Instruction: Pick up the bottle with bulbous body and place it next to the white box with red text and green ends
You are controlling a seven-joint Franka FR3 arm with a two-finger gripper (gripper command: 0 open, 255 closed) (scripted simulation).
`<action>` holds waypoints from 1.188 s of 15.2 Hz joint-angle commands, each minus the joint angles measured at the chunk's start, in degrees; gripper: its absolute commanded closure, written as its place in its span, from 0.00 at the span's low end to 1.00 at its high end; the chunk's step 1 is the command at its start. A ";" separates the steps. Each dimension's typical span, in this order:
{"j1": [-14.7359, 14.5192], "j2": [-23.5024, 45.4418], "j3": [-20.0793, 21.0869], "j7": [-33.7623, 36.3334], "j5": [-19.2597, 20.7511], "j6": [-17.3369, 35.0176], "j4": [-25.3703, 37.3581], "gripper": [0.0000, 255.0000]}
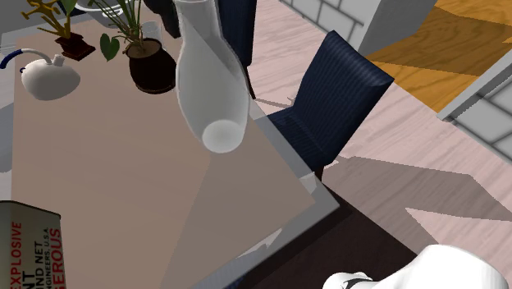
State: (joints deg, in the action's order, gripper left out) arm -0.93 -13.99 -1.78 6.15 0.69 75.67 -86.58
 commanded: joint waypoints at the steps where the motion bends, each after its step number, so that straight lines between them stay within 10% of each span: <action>1: -0.86 0.48 1.60 2.53 -0.28 0.46 0.01 1.00; 18: -10.79 16.29 15.84 26.33 1.49 3.31 12.50 1.00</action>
State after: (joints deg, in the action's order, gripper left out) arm -10.88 0.73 13.20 30.80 1.73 78.88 -75.51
